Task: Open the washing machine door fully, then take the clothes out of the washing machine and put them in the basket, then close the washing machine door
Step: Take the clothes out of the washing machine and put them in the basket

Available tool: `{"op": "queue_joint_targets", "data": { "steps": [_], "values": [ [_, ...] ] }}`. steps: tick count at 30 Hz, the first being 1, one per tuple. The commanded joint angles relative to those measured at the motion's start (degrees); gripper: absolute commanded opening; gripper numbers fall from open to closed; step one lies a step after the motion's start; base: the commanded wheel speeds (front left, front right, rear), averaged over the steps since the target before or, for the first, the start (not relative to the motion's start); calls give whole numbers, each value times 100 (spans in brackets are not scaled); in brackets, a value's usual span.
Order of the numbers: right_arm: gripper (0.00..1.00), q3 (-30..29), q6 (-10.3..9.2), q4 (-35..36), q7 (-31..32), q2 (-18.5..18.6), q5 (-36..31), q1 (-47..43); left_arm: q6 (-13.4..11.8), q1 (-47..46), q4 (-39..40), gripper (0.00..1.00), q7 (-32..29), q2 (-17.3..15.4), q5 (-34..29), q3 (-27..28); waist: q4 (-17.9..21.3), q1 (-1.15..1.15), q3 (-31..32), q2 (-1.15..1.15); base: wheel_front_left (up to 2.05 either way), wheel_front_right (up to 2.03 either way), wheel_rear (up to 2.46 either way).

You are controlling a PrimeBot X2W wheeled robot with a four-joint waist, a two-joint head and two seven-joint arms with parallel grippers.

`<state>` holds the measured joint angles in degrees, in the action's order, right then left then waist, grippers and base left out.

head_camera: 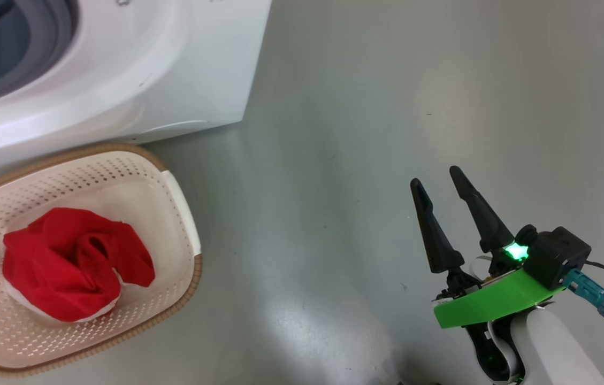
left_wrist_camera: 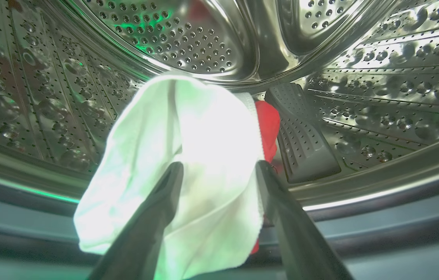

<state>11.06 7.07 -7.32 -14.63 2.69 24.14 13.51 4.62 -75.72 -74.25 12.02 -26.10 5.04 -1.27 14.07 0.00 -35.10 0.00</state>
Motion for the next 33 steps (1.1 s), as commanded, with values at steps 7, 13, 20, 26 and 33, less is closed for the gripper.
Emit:
{"op": "queue_joint_targets", "data": {
  "steps": [7,13,20,26,33],
  "values": [
    [100,189,42,159,-37,19,58,-45,24,88,51,100,-153,-462,34,-52,124,0,-33,0,0,0,0],
    [100,232,42,179,-37,19,60,-55,-58,162,39,70,-261,-557,3,-149,174,0,-12,0,0,0,0],
    [100,223,42,196,-37,19,43,-69,-80,191,34,12,-300,-574,7,-231,168,0,-4,0,0,0,0],
    [100,202,42,202,-37,19,34,-60,-99,230,33,0,-187,-508,8,-325,120,0,43,0,0,0,0],
    [100,163,42,148,-37,19,29,-74,-59,309,33,0,76,-313,188,-281,22,0,179,0,0,0,0]
  ]
}}
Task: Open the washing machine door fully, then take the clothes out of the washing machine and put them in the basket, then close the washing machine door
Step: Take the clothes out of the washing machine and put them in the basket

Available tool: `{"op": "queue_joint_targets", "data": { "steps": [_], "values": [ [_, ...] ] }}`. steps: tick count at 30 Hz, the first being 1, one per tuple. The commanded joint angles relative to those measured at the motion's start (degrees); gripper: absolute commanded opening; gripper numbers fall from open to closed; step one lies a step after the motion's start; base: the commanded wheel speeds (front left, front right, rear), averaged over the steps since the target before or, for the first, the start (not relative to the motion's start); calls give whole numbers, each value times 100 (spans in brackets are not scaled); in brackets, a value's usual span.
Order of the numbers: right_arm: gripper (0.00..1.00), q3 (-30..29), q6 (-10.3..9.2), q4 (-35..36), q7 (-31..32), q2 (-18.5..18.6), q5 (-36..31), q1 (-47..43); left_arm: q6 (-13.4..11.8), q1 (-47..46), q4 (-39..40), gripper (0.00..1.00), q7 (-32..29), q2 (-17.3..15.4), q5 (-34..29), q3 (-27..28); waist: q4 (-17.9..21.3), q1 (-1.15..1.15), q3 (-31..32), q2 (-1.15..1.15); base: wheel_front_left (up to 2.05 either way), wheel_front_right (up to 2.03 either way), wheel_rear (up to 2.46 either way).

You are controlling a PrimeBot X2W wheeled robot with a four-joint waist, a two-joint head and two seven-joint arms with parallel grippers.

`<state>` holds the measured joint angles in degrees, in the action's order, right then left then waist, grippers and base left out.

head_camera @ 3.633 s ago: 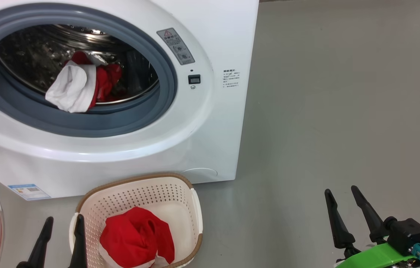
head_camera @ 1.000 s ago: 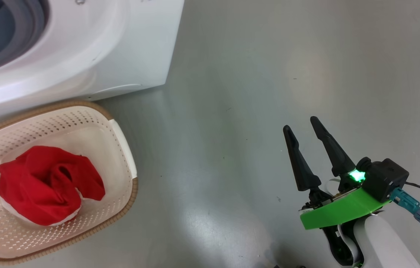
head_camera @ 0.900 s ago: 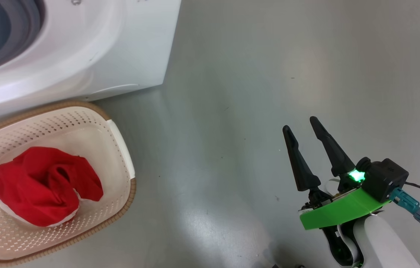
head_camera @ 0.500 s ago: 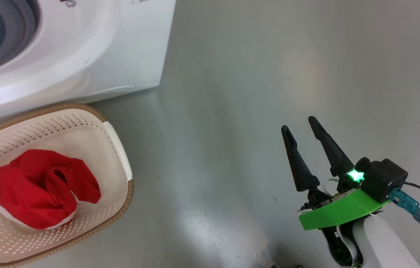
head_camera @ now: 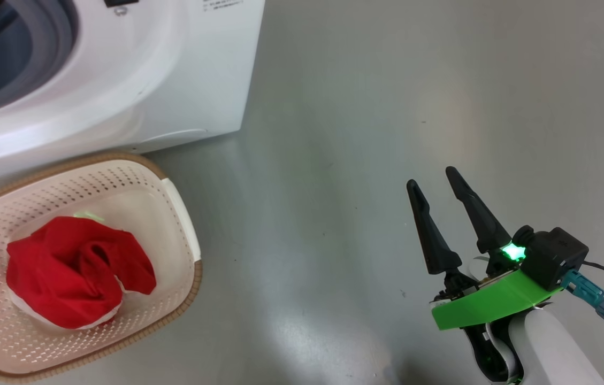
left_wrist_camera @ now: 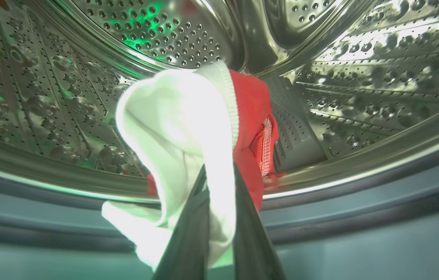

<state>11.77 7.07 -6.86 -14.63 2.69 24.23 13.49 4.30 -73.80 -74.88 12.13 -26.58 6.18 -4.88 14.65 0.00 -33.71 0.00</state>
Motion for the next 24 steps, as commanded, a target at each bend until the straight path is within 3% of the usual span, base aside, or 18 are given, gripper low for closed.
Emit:
{"op": "queue_joint_targets", "data": {
  "steps": [1,5,13,24],
  "values": [
    [100,77,42,90,-37,19,19,-74,-17,143,103,0,117,-220,141,128,-59,0,75,0,0,0,0],
    [100,4,42,43,-37,19,5,-100,33,337,281,0,258,-44,383,296,-163,0,236,0,0,0,0],
    [100,-147,42,-50,-37,19,-57,-189,140,1470,2119,0,285,350,842,959,-430,0,620,0,0,0,0],
    [100,-414,42,-99,-37,19,-118,-488,236,2916,4118,0,286,1056,599,1758,-740,0,1112,0,0,0,0]
  ]
}}
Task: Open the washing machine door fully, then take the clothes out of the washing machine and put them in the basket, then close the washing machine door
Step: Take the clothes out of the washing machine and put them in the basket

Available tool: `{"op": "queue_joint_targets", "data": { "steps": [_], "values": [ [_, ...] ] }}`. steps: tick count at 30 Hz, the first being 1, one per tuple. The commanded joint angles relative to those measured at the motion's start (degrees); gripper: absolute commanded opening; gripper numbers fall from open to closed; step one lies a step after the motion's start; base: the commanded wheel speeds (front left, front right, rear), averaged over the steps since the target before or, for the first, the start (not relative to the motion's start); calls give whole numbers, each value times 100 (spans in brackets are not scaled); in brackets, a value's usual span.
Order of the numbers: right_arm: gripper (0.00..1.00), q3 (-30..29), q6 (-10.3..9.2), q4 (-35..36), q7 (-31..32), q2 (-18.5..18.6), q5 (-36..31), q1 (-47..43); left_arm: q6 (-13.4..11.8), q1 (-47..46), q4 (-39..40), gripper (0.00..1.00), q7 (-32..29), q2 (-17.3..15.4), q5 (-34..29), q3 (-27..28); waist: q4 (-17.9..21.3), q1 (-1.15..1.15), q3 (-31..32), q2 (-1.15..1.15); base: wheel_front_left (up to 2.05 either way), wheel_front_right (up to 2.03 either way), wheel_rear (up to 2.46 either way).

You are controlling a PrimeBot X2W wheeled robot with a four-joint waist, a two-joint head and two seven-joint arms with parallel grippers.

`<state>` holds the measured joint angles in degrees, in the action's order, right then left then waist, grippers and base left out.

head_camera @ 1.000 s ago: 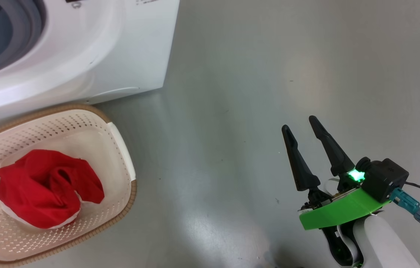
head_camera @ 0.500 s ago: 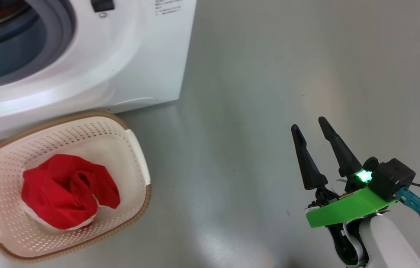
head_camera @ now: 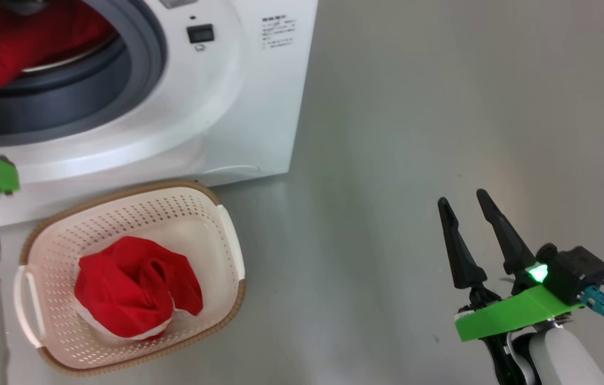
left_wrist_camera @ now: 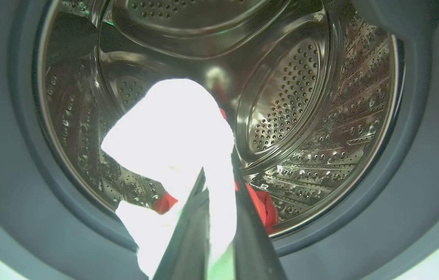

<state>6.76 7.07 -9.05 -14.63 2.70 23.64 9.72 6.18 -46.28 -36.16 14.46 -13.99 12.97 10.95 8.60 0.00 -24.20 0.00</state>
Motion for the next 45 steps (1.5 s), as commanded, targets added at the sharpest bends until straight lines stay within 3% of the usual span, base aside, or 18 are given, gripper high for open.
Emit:
{"op": "queue_joint_targets", "data": {
  "steps": [1,11,23,26,28,36,45],
  "values": [
    [100,66,42,117,-37,18,-62,-144,62,283,401,0,53,-136,-112,242,-160,0,203,0,0,0,0],
    [100,-41,42,56,-37,18,-83,-326,125,1357,1863,0,53,400,-424,520,-341,0,472,0,0,0,0],
    [100,-86,42,90,-37,18,-131,-362,130,2295,3835,0,53,700,-392,546,-453,0,441,0,0,0,0],
    [100,-102,42,87,-37,18,-144,-372,130,2449,4121,8,53,747,-405,513,-467,0,438,0,0,0,0],
    [100,-95,42,78,-37,18,-151,-376,130,2578,3996,13,53,769,-420,447,-478,0,436,0,0,0,0],
    [100,-3,42,73,-37,18,-140,-326,130,2789,3042,7,53,823,-374,268,-430,0,350,0,0,0,0],
    [100,12,42,134,-37,18,-116,-211,130,2645,1772,20,53,693,-309,-55,-402,0,-37,0,0,0,0]
  ]
}}
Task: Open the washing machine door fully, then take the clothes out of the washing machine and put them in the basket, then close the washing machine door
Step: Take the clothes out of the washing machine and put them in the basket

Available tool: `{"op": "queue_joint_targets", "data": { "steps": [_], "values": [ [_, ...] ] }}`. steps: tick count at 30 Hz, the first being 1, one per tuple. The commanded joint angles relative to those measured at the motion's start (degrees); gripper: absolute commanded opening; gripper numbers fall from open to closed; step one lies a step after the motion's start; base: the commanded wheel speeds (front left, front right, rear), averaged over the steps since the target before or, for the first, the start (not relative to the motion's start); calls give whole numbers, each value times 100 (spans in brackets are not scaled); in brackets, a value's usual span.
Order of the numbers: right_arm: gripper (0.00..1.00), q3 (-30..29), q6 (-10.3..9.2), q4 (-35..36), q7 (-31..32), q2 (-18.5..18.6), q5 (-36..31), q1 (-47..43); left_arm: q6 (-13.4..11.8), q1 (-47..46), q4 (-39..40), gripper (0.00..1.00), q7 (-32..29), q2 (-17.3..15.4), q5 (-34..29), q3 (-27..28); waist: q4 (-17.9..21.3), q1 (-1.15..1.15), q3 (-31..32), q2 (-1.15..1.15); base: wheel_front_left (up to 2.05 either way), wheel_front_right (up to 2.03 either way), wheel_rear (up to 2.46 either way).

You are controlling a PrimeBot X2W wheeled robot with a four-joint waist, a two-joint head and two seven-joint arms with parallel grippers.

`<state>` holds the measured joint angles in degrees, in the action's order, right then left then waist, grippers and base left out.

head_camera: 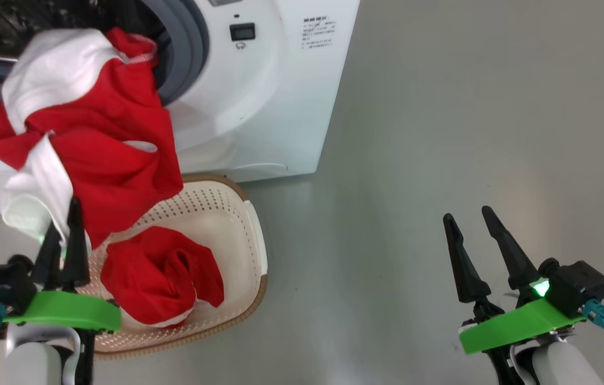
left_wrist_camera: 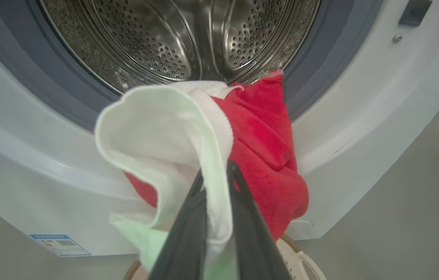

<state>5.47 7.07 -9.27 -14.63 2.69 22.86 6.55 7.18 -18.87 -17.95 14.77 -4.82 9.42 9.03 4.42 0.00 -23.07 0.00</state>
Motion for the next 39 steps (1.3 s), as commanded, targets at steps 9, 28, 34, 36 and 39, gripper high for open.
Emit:
{"op": "queue_joint_targets", "data": {
  "steps": [9,28,34,36,39],
  "values": [
    [100,183,42,230,-37,19,-9,273,30,-398,-1141,30,23,-377,-55,-76,49,0,-568,0,0,0,0],
    [100,173,42,380,-37,19,-31,608,31,-1559,-2802,99,23,-638,19,-455,95,0,-1390,0,0,0,0],
    [100,159,42,365,-37,19,-51,652,31,-1666,-2838,99,23,-627,6,-383,77,0,-1395,0,0,0,0],
    [100,153,42,359,-37,19,-59,652,31,-1649,-2823,100,23,-610,2,-370,59,0,-1373,0,0,0,0],
    [100,150,42,342,-37,19,-78,650,31,-1603,-2766,100,23,-568,20,-341,22,0,-1331,0,0,0,0]
  ]
}}
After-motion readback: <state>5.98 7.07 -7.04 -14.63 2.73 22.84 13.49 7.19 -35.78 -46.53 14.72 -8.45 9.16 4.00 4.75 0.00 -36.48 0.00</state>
